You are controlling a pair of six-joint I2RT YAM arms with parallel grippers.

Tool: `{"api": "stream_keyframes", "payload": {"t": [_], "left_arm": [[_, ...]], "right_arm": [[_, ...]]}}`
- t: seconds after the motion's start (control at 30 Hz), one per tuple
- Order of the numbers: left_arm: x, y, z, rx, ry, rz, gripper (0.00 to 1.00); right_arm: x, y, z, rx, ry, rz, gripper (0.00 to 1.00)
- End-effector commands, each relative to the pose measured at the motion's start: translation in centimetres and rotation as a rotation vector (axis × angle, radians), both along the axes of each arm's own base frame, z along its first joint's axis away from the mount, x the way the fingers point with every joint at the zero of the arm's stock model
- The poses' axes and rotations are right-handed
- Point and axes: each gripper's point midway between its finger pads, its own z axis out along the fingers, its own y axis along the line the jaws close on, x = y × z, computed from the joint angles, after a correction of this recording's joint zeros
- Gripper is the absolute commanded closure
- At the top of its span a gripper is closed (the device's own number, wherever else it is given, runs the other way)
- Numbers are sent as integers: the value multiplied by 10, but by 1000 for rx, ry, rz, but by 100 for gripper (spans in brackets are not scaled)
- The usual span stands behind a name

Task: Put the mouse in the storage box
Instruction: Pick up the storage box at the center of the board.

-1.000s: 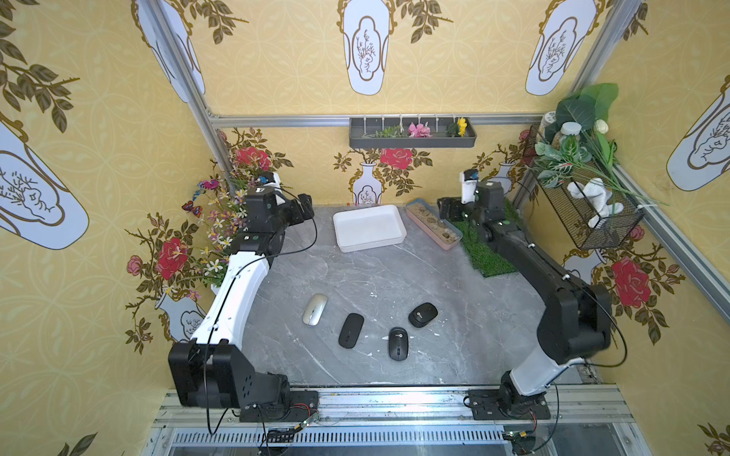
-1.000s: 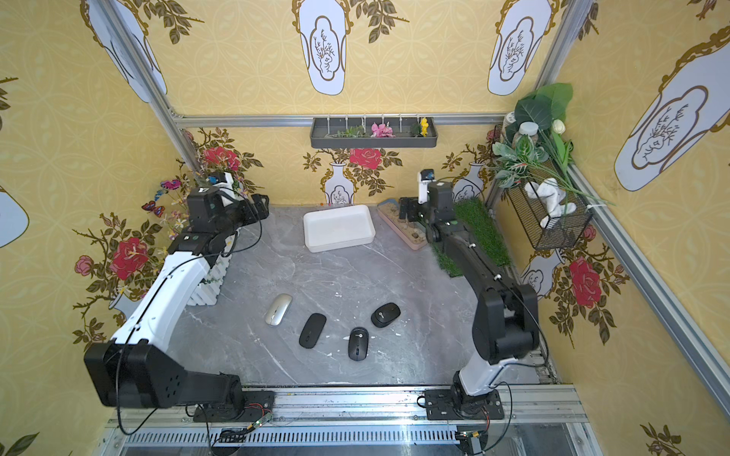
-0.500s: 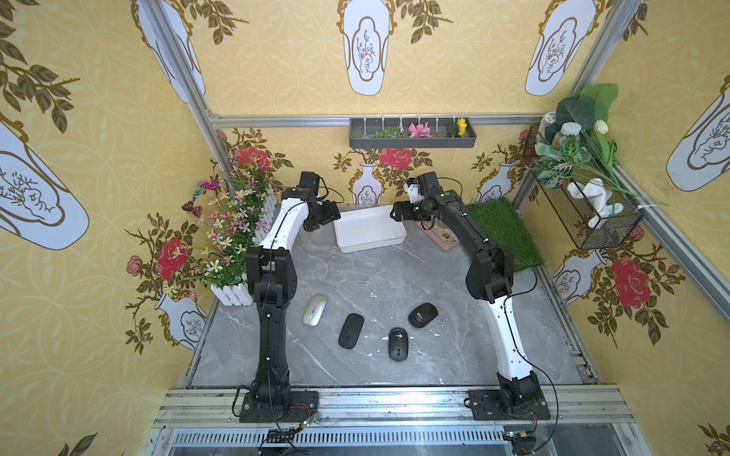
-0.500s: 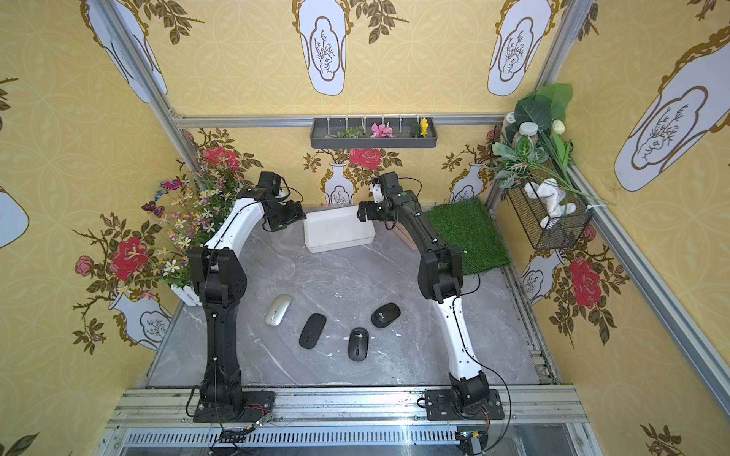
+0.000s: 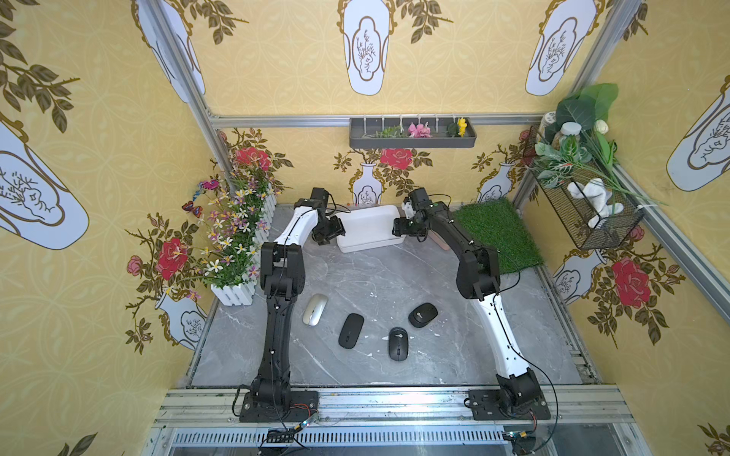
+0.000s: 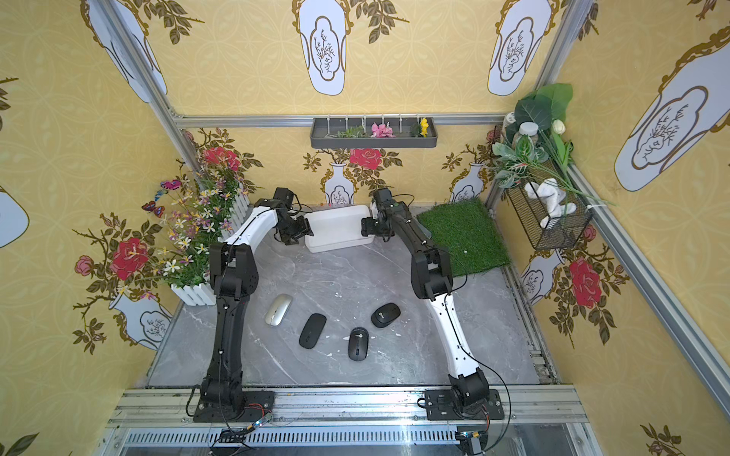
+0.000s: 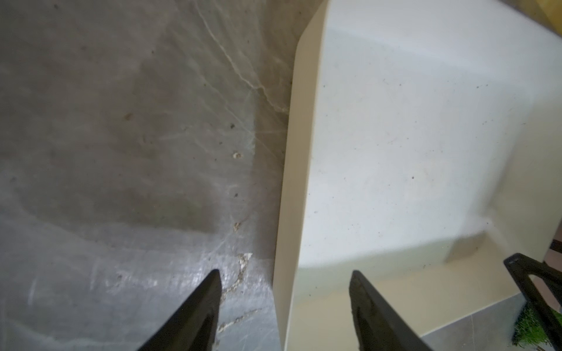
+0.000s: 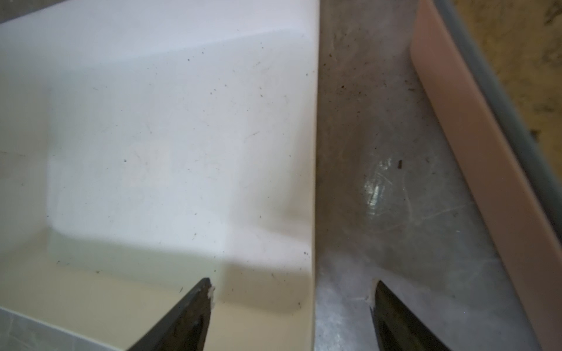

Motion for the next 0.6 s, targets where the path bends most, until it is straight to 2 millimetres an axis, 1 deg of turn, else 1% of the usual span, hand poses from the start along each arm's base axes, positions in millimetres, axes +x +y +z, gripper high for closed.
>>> {"api": "stream_keyframes", "payload": {"t": [0.0,0.03,0.07,0.1,0.27,0.33,0.4,0.5,0.57], "left_arm": [[7,-4,-4,-30,-9,14,36],[9,-6,-5,-36,-13,11,40],[10,-6,-5,-38,-16,10,46],[11,-6,-5,-37,-18,9,50],[10,-4,-11,-28,-7,14,64],[9,-5,-14,-27,0,12,67],[8,-5,-15,-22,2,13,71],[8,-5,-15,-22,3,12,76],[8,-6,-16,-19,2,10,81]], "right_arm": [[8,2,-4,5,-18,-20,28],[9,2,-5,4,-25,-22,33],[11,1,-5,1,-33,-26,39],[13,1,-5,-1,-40,-30,42],[18,0,-2,-11,-71,-30,62],[19,-1,-2,-18,-78,-27,65],[19,-2,-3,-25,-80,-23,72],[18,-1,-6,-31,-79,-14,76],[17,0,-8,-36,-74,-6,81]]}}
